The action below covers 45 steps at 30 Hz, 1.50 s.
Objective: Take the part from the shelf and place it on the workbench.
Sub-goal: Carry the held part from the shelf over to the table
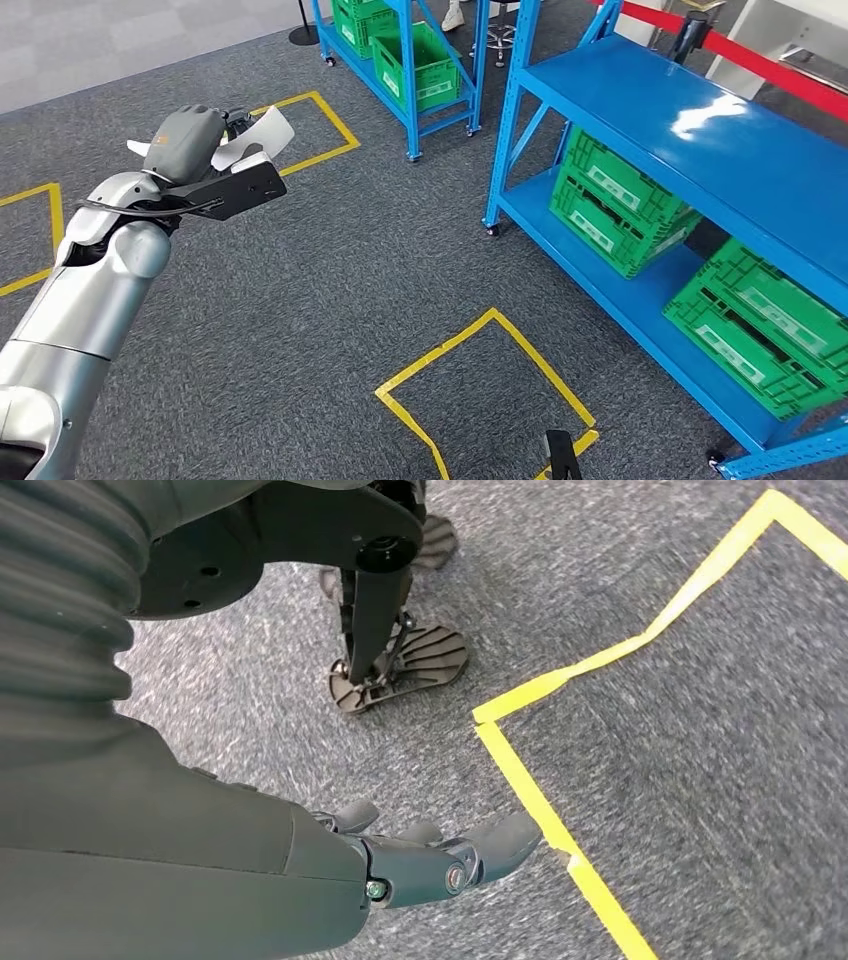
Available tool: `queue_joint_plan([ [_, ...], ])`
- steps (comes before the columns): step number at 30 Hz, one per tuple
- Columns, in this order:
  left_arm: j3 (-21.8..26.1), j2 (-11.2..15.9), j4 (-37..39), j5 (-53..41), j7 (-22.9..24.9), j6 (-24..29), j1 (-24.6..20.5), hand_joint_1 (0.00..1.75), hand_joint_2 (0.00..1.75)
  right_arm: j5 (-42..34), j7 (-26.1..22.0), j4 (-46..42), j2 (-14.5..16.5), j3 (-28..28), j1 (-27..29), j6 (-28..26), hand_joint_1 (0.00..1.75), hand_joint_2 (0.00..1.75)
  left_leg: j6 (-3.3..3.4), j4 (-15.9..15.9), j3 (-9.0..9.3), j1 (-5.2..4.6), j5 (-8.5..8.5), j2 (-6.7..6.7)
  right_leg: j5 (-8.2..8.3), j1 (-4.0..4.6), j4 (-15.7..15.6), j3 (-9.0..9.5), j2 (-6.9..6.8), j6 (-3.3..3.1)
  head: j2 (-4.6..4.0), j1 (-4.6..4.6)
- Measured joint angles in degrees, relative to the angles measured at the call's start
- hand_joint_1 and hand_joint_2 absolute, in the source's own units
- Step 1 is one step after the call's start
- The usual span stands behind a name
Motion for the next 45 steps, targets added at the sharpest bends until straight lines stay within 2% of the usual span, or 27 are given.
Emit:
queue_joint_plan([
  [1,0.00,-0.01,0.13,0.00,0.01,0.00,0.11,1.43,1.75,0.01,0.01,0.00,0.00,0.00,0.03,-0.01,0.00,1.75,-0.06,2.50,-1.05,0.05,-0.71,0.32,-0.05,0.10,0.01,0.01,-0.81,-0.07,0.00,-0.02],
  [2,0.00,0.01,0.26,0.00,0.01,0.00,0.20,1.43,1.75,0.02,0.01,0.00,0.00,0.00,0.02,-0.02,0.00,1.75,-0.04,2.79,-1.00,0.07,-0.32,0.47,-0.09,0.16,0.02,0.02,-1.59,-0.11,0.00,-0.02],
  [4,0.01,0.03,0.40,0.00,0.03,0.00,0.18,1.43,1.75,0.05,0.01,0.00,0.00,0.00,-0.04,-0.03,0.00,1.75,0.30,-3.43,2.56,-0.03,2.95,1.49,-0.25,0.30,0.04,0.18,-3.07,-0.09,0.00,-0.04],
  [6,0.02,-0.04,0.43,0.00,0.01,0.00,-0.09,1.43,1.75,0.08,0.00,0.00,-0.01,0.00,-0.06,-0.03,0.00,1.75,1.00,-11.03,6.82,-0.61,5.19,3.66,-0.52,0.61,0.09,0.35,-4.45,0.20,0.00,0.00],
  [8,0.02,-0.14,0.46,0.00,-0.03,0.01,-0.25,1.43,1.75,0.09,-0.01,0.00,-0.01,0.00,-0.10,-0.03,0.00,1.75,1.71,-13.52,8.04,-1.12,5.31,4.16,-0.73,0.85,0.09,0.52,-5.69,0.62,0.00,0.12],
  [10,0.04,-0.03,0.50,0.00,-0.03,0.00,-0.24,1.43,1.75,0.09,-0.01,0.00,0.02,0.00,-0.24,-0.02,0.00,1.75,2.36,-13.89,7.99,-1.03,5.63,2.69,-0.98,0.76,0.10,0.72,-6.49,1.15,0.00,0.18],
  [12,0.09,0.04,0.50,0.00,-0.03,0.00,-0.42,1.43,1.75,0.09,-0.03,0.00,0.03,0.00,-0.34,-0.02,0.00,1.75,2.99,-14.31,8.15,-0.68,5.99,1.43,-2.51,0.51,2.24,-0.03,-4.18,1.78,0.00,0.25],
  [14,0.11,-0.20,0.52,0.00,-0.05,0.00,-0.53,1.43,1.75,0.10,-0.03,0.00,0.02,0.00,-0.23,-0.01,0.00,1.75,3.37,-14.42,8.12,-0.43,6.18,0.21,-5.75,0.27,8.70,-2.95,-0.58,2.19,0.00,0.51],
  [16,0.11,-0.42,0.60,0.00,-0.07,0.00,-0.36,1.43,1.75,0.14,0.01,0.00,0.02,0.00,-0.04,0.00,0.00,1.75,3.49,-14.24,7.96,-0.41,6.22,-1.30,-7.94,0.17,15.39,-6.43,0.69,2.38,0.00,0.68],
  [17,0.11,-0.43,0.64,0.01,-0.07,0.00,-0.28,1.43,1.75,0.18,0.02,0.00,0.02,0.00,0.00,0.01,0.00,1.75,3.48,-14.08,7.89,-0.38,6.22,-2.12,-7.55,0.10,16.23,-7.10,0.86,2.43,0.00,0.68],
  [19,0.11,-0.45,0.68,0.10,-0.10,0.00,-0.28,1.43,1.75,0.29,0.03,0.00,0.01,0.00,0.00,0.01,0.00,1.75,3.27,-13.62,7.78,-0.23,6.12,-3.74,-3.78,-0.18,10.99,-5.00,1.51,2.50,0.00,0.68],
  [21,0.11,-0.52,0.68,0.24,-0.15,0.00,-0.50,1.43,1.75,0.37,0.03,0.00,-0.01,0.00,-0.05,0.04,0.00,1.75,2.64,-13.10,7.47,-0.10,6.04,-5.30,-0.99,-0.55,3.72,-1.65,3.71,2.62,0.00,0.67],
  [23,0.13,-0.59,0.70,0.34,-0.25,0.00,-0.71,1.43,1.75,0.41,0.10,0.00,-0.02,-0.01,-0.09,0.09,0.00,1.75,1.76,-13.03,7.04,0.06,6.28,-6.65,-0.69,-0.50,1.15,-0.50,4.65,2.41,0.00,0.66],
  [25,0.16,-0.51,0.85,0.45,-0.37,-0.01,-0.81,1.43,1.75,0.45,0.18,0.00,-0.03,-0.02,-0.17,0.11,0.00,1.75,0.96,-13.36,6.65,0.25,6.69,-7.75,-0.29,-0.35,0.82,-0.28,3.27,1.67,0.00,0.68],
  [26,0.20,-0.43,0.97,0.51,-0.39,-0.01,-0.90,1.43,1.75,0.48,0.19,0.00,-0.04,-0.03,-0.25,0.09,0.00,1.75,0.70,-13.12,6.34,0.18,6.50,-7.20,-0.07,-0.36,0.57,-0.15,2.61,1.23,0.00,0.62],
  [27,0.24,-0.38,1.11,0.56,-0.40,-0.02,-1.07,1.43,1.75,0.52,0.19,0.00,-0.05,-0.03,-0.31,0.07,0.00,1.75,0.48,-11.93,5.64,0.09,5.72,-5.79,0.16,-0.38,0.32,-0.05,1.90,0.81,0.00,0.46],
  [29,0.28,-0.52,1.43,0.59,-0.42,-0.07,-1.43,1.43,1.75,0.62,0.25,0.00,-0.07,-0.05,-0.26,0.02,0.00,1.75,0.19,-5.98,2.89,-0.07,2.49,-1.71,0.34,-0.20,0.07,-0.08,0.45,0.26,0.00,0.15],
  [30,0.28,-0.66,1.62,0.61,-0.43,-0.15,-1.54,1.43,1.75,0.67,0.29,0.00,-0.07,-0.08,-0.19,-0.01,0.00,1.75,0.04,-1.99,1.11,-0.03,0.74,-0.43,0.30,-0.07,0.07,-0.11,-0.31,0.13,0.00,0.05],
  [32,0.28,-0.81,2.09,0.67,-0.43,-0.34,-1.54,1.43,1.75,0.74,0.39,0.00,-0.08,-0.23,-0.10,-0.08,0.00,1.75,-0.08,2.68,-0.90,0.09,-0.44,0.40,0.19,0.07,0.07,-0.11,-1.90,0.00,0.00,0.04],
  [33,0.28,-0.83,2.31,0.72,-0.44,-0.39,-1.53,1.43,1.75,0.75,0.43,0.00,-0.08,-0.32,-0.11,-0.11,0.00,1.75,-0.05,1.72,-0.27,0.10,0.52,0.62,0.13,0.09,0.08,-0.08,-2.67,0.00,0.00,0.03],
  [34,0.28,-0.84,2.45,0.78,-0.46,-0.41,-1.57,1.43,1.75,0.76,0.44,0.00,-0.08,-0.39,-0.13,-0.13,0.00,1.75,0.07,-1.41,1.45,0.08,2.25,1.10,0.05,0.12,0.08,0.01,-3.41,0.03,0.00,0.03],
  [36,0.28,-0.90,2.55,0.90,-0.50,-0.42,-1.81,1.43,1.75,0.77,0.44,0.00,-0.07,-0.47,-0.15,-0.13,0.00,1.75,0.69,-9.56,5.81,-0.40,5.04,3.95,-0.21,0.35,0.11,0.25,-4.74,0.32,0.00,0.02],
  [38,0.28,-1.07,2.60,1.04,-0.51,-0.42,-2.15,1.43,1.75,0.77,0.44,0.00,-0.08,-0.55,-0.17,-0.13,0.00,1.75,1.58,-13.35,7.71,-0.96,5.60,5.57,-0.48,0.67,0.11,0.48,-6.01,0.81,0.00,0.06],
  [40,0.33,-1.13,2.70,1.17,-0.53,-0.41,-2.30,1.43,1.75,0.78,0.44,0.00,-0.07,-0.63,-0.26,-0.13,0.00,1.75,2.30,-13.62,7.79,-1.10,5.65,4.07,-0.79,0.72,0.04,0.85,-7.34,1.40,0.00,0.09],
  [41,0.38,-1.12,2.73,1.22,-0.55,-0.39,-2.36,1.43,1.75,0.80,0.44,0.00,-0.07,-0.66,-0.36,-0.13,0.00,1.75,2.60,-13.80,7.91,-0.99,5.72,3.26,-1.11,0.57,0.29,0.96,-6.89,1.75,0.00,0.09],
  [43,0.50,-1.24,2.72,1.31,-0.53,-0.36,-2.60,1.43,1.75,0.87,0.43,0.00,-0.05,-0.72,-0.49,-0.13,0.00,1.75,3.19,-14.17,8.21,-0.60,5.92,1.78,-2.97,0.22,3.41,-0.30,-3.58,2.37,0.00,0.20],
  [45,0.52,-1.57,2.81,1.37,-0.53,-0.35,-2.68,1.43,1.75,0.93,0.44,0.00,-0.05,-0.86,-0.33,-0.13,0.00,1.75,3.54,-14.19,8.23,-0.37,5.93,0.18,-6.15,0.04,10.82,-4.10,-0.14,2.69,0.00,0.42],
])
